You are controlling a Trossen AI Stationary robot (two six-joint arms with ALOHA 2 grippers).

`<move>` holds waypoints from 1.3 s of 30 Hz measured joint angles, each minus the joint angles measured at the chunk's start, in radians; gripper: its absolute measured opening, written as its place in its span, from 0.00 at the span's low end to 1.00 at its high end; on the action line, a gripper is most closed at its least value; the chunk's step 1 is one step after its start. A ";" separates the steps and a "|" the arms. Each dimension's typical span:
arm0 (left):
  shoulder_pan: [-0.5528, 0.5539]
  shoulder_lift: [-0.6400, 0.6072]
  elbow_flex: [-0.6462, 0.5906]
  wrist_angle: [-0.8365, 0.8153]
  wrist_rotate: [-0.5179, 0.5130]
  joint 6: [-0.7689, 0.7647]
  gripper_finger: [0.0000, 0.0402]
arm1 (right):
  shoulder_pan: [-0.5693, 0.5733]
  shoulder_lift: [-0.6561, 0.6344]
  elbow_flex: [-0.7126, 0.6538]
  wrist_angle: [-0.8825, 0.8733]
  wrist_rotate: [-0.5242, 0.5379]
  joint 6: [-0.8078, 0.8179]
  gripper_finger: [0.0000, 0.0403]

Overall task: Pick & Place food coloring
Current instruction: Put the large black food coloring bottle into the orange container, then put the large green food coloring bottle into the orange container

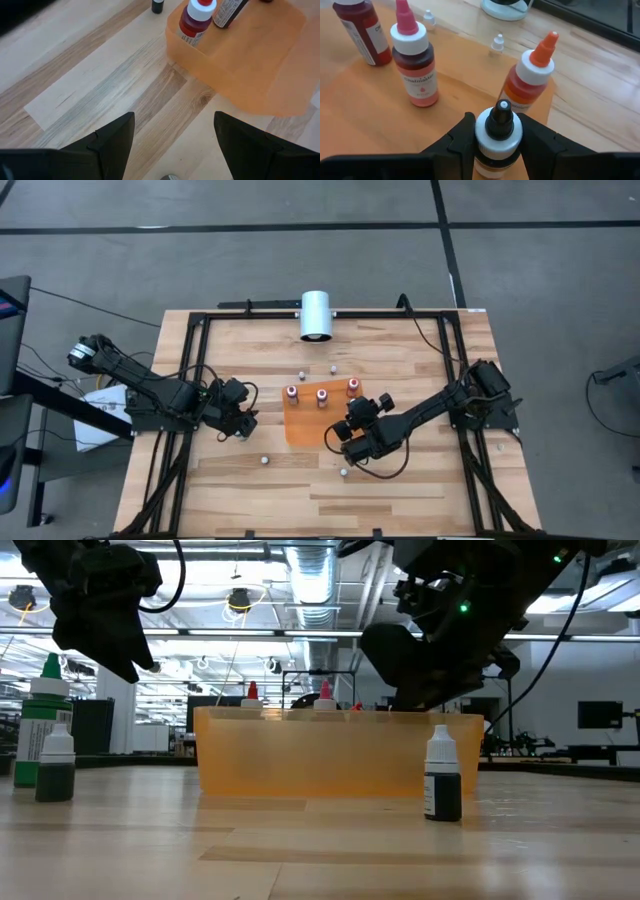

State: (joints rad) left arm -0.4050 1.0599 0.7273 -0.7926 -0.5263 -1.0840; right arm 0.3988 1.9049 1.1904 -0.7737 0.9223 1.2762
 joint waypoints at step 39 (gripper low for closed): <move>0.000 0.000 0.000 0.002 0.006 0.000 0.66 | 0.059 -0.303 0.001 -0.143 -0.119 -0.039 0.56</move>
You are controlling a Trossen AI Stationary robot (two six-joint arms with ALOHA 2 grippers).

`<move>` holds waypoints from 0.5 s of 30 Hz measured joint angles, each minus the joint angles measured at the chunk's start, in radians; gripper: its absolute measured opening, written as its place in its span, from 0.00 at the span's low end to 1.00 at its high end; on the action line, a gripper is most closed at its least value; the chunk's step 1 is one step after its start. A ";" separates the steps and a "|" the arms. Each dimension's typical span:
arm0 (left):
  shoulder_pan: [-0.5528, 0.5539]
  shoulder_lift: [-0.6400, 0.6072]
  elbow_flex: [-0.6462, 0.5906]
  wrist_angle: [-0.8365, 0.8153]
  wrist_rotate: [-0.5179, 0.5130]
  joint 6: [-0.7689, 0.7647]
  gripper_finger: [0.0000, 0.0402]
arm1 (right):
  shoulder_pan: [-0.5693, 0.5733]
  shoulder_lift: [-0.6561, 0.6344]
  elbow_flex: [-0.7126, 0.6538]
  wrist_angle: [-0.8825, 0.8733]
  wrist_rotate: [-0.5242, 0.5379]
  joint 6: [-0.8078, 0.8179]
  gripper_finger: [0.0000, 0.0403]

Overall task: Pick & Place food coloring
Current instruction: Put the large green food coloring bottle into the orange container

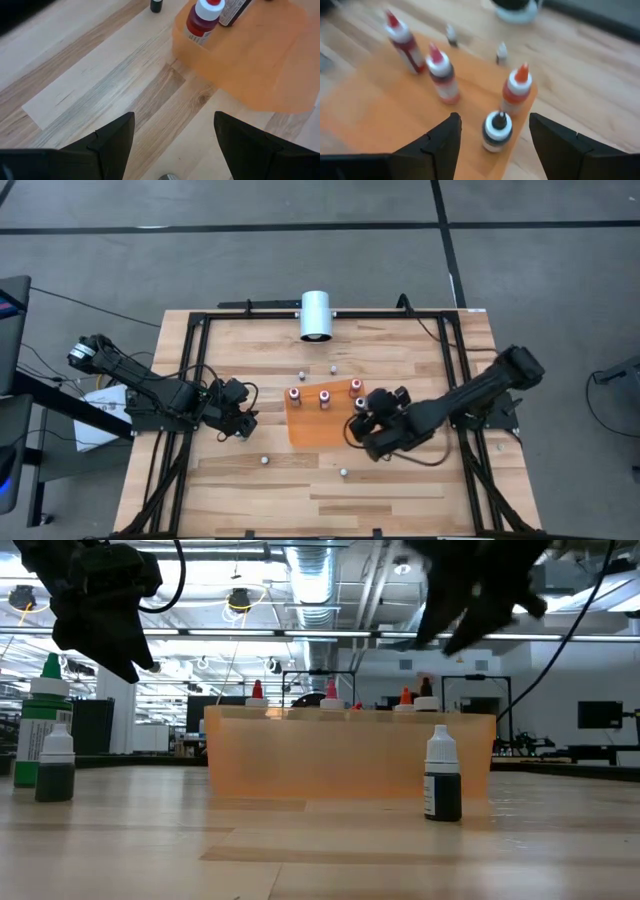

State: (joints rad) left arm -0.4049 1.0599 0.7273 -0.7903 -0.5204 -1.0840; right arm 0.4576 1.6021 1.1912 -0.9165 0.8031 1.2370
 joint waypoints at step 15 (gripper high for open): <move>0.000 0.000 0.000 0.001 0.019 0.006 0.66 | 0.338 -0.187 -0.001 -0.426 0.331 0.361 0.55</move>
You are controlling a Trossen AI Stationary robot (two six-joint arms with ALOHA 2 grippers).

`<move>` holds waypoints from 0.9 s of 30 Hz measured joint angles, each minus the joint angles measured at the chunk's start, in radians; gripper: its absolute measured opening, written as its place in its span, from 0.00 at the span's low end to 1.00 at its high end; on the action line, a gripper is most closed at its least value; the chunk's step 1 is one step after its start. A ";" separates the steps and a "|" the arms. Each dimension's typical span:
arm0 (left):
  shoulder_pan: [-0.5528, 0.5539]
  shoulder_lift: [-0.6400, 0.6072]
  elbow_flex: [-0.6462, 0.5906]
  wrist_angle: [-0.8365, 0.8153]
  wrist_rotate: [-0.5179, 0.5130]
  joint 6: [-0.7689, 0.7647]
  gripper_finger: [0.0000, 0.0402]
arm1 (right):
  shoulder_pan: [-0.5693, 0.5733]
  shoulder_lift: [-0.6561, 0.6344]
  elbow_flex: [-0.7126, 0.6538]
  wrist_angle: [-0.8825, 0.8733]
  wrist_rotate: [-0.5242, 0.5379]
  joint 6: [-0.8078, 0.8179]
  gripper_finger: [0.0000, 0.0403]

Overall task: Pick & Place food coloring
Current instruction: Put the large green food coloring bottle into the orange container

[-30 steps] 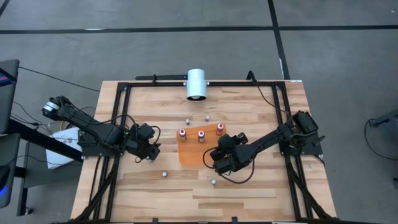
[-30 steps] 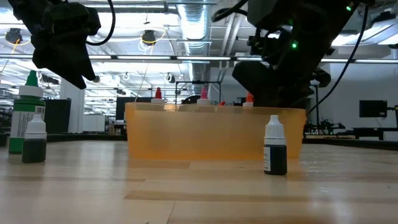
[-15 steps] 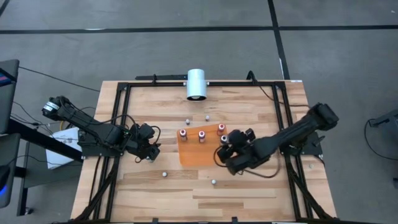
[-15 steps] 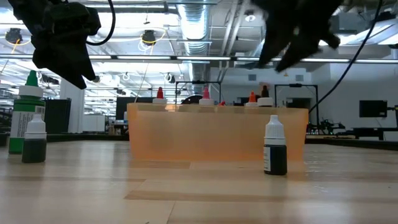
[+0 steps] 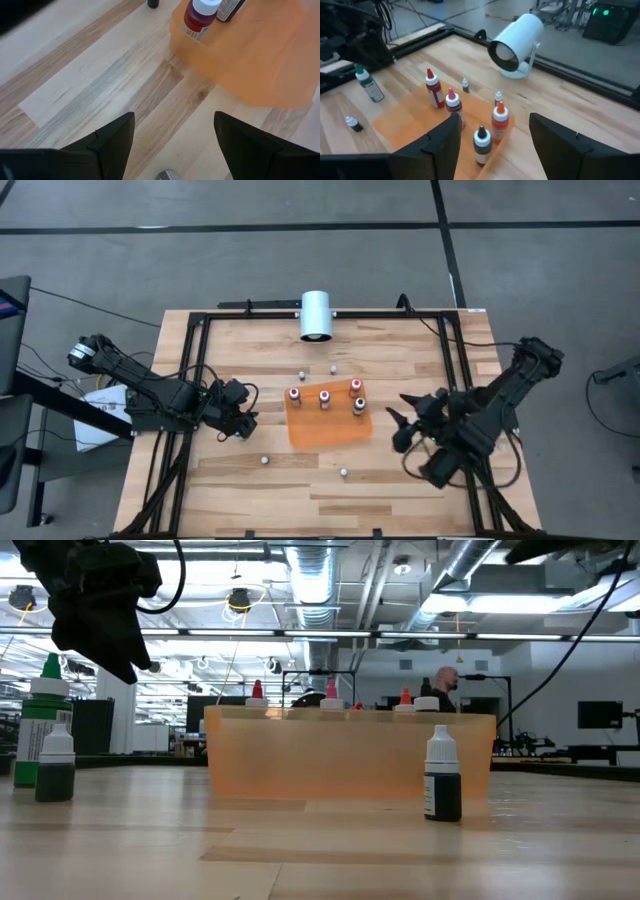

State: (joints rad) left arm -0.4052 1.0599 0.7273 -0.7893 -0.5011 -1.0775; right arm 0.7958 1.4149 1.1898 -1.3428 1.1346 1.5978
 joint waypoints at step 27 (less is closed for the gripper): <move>0.026 -0.056 0.226 -0.070 -0.290 0.114 0.66 | 0.026 -0.439 -0.270 -0.036 0.074 -0.058 0.55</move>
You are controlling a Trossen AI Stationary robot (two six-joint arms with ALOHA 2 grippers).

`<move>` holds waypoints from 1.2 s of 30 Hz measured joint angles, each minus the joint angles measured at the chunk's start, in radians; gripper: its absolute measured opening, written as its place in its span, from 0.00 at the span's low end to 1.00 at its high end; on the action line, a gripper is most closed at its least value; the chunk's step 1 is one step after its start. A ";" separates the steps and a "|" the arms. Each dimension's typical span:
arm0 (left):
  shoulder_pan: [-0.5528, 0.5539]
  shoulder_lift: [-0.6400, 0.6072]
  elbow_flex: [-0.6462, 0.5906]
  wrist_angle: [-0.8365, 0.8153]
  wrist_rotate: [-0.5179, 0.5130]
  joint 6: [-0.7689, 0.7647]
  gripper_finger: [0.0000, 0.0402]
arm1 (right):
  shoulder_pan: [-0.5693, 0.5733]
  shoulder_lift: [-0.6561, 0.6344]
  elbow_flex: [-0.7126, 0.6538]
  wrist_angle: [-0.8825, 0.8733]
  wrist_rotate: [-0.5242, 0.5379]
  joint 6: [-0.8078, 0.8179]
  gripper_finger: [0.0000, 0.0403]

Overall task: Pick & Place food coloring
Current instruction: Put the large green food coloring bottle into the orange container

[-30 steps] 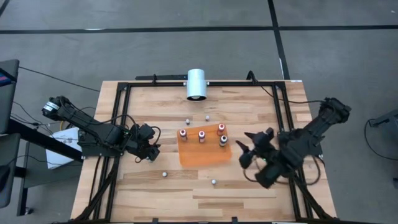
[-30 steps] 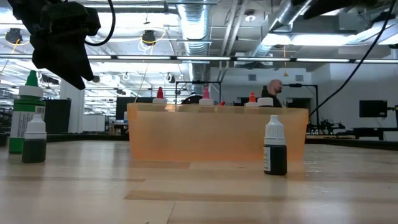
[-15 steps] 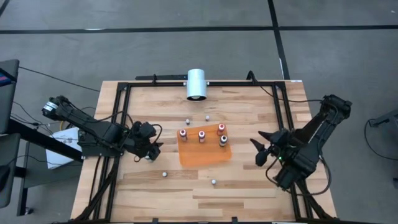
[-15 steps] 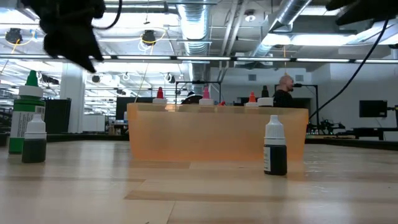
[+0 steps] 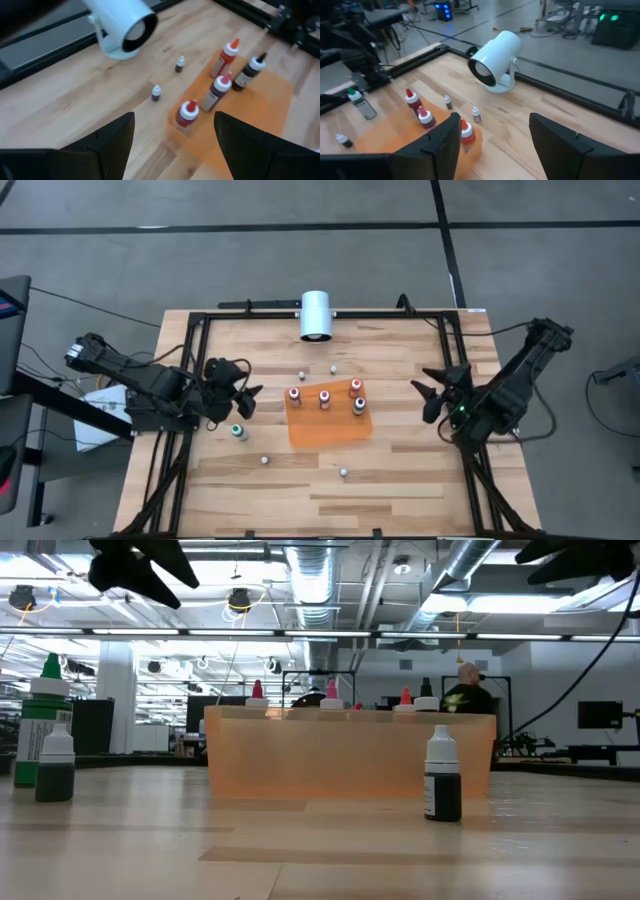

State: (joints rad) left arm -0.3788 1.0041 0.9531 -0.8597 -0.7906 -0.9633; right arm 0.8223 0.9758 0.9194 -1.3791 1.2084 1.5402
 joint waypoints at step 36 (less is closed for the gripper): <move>0.016 -0.217 0.000 0.011 -0.020 -0.031 0.66 | -0.659 -0.410 -0.513 1.310 -0.674 -1.158 0.55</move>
State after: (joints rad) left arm -0.3625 0.7867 0.9527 -0.8492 -0.8103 -0.9945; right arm 0.1631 0.5659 0.4061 -0.0694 0.5344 0.3820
